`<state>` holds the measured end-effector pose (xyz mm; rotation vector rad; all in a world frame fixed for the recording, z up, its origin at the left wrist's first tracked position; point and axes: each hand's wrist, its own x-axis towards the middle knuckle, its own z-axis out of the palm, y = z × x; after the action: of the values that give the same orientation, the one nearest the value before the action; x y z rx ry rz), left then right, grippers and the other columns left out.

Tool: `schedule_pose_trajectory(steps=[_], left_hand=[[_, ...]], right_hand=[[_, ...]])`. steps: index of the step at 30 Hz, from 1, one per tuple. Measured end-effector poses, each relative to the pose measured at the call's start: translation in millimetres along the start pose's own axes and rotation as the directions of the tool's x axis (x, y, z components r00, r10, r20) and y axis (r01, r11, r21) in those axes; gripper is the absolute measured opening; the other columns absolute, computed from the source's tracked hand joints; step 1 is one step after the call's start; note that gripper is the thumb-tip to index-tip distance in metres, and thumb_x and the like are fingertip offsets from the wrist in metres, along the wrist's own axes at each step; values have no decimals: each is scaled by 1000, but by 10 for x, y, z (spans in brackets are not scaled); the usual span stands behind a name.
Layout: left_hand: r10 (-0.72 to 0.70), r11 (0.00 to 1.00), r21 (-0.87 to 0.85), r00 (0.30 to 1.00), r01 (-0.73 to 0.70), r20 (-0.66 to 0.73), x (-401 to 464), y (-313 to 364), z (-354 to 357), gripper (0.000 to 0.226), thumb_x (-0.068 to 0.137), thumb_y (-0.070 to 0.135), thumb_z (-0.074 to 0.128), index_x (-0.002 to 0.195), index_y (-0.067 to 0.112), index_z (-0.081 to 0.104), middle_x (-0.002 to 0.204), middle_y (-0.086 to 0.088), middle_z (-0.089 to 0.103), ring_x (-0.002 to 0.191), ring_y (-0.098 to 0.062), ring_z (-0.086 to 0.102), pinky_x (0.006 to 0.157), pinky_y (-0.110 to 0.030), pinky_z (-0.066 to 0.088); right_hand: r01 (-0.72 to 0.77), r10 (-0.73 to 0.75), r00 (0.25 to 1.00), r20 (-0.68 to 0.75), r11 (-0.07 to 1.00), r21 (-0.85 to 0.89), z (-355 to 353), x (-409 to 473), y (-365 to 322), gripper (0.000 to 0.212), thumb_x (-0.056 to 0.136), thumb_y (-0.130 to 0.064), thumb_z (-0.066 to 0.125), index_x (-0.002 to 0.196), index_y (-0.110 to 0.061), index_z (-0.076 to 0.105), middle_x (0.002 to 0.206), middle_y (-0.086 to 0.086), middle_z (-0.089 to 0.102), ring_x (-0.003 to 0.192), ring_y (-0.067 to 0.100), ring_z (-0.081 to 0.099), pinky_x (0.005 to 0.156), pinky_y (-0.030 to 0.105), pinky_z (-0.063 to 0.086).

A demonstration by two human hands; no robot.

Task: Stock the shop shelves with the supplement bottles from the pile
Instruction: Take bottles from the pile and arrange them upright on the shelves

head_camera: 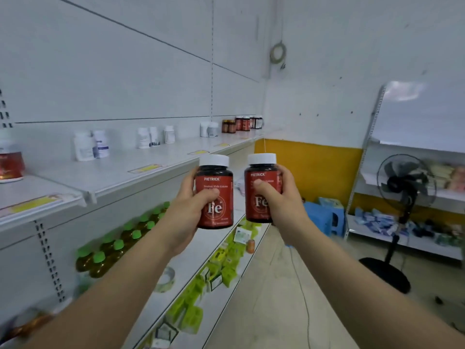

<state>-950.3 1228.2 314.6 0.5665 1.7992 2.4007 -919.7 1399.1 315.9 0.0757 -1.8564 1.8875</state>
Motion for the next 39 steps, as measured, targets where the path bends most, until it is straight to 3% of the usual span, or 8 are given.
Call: schedule_pose_trajectory(steps=[6, 11, 17, 25, 29, 32, 34, 39], left_hand=[[-6, 998, -60, 999, 8, 34, 1730, -423, 332, 54, 90, 1, 48, 132, 33, 40, 102, -3, 66, 80, -16, 68, 71, -38, 54], [-34, 995, -84, 989, 47, 145, 2905, -895, 853, 63, 74, 8, 59, 130, 31, 42, 106, -5, 66, 85, -19, 67, 72, -39, 54], [-18, 999, 34, 989, 13, 149, 4531, -1685, 1663, 61, 86, 3, 59, 132, 36, 37, 107, -4, 64, 92, -22, 67, 74, -39, 55], [19, 997, 80, 1000, -17, -20, 6753, -2005, 2356, 55, 86, 6, 62, 125, 36, 39, 108, -1, 63, 92, -19, 65, 78, -42, 55], [32, 972, 234, 997, -13, -76, 7717, -2023, 2346, 66, 81, 12, 70, 136, 29, 35, 114, -3, 61, 99, -20, 63, 84, -40, 52], [42, 947, 322, 991, 1, -125, 8402, -2047, 2290, 63, 80, 5, 70, 129, 25, 36, 109, -3, 60, 92, -17, 62, 73, -33, 51], [55, 931, 364, 986, 7, -160, 8871, -2104, 2229, 68, 78, 0, 69, 131, 22, 33, 111, -5, 60, 91, -18, 62, 67, -32, 51], [65, 887, 457, 959, 70, -274, 9954, -2275, 2055, 77, 74, -4, 71, 134, 20, 29, 118, -9, 56, 101, -26, 60, 86, -44, 52]], right_hand=[[-35, 35, 999, -36, 999, 21, -451, 1573, 515, 42, 85, -19, 68, 115, -38, 46, 112, 4, 62, 98, 26, 66, 80, 51, 57], [-58, 54, 995, -81, 998, -40, -1091, 2630, 876, 45, 87, -20, 65, 124, -30, 43, 109, 3, 63, 94, 22, 67, 77, 43, 58], [-22, 13, 994, -111, 997, -76, -2080, 4129, 1493, 41, 89, -17, 63, 123, -27, 43, 105, 1, 63, 87, 16, 67, 65, 30, 55], [-37, 36, 999, -11, 995, -94, -2791, 6410, 1980, 53, 86, -24, 67, 131, -27, 38, 109, 1, 62, 90, 17, 67, 67, 31, 56], [-45, 50, 997, 55, 996, -80, -2857, 7484, 2285, 52, 85, -26, 68, 128, -30, 40, 108, -2, 61, 92, 17, 66, 72, 34, 58], [-23, 31, 994, 109, 997, -74, -2800, 8315, 2594, 54, 84, -26, 70, 128, -30, 39, 109, -1, 61, 95, 18, 65, 77, 36, 57], [-11, 21, 988, 152, 997, -70, -2727, 8861, 2822, 54, 84, -24, 70, 127, -32, 38, 108, -2, 61, 94, 19, 65, 72, 34, 57], [-24, 39, 967, 251, 998, -60, -2521, 10173, 3306, 55, 83, -16, 70, 126, -27, 38, 106, -1, 61, 89, 17, 65, 65, 28, 52]])
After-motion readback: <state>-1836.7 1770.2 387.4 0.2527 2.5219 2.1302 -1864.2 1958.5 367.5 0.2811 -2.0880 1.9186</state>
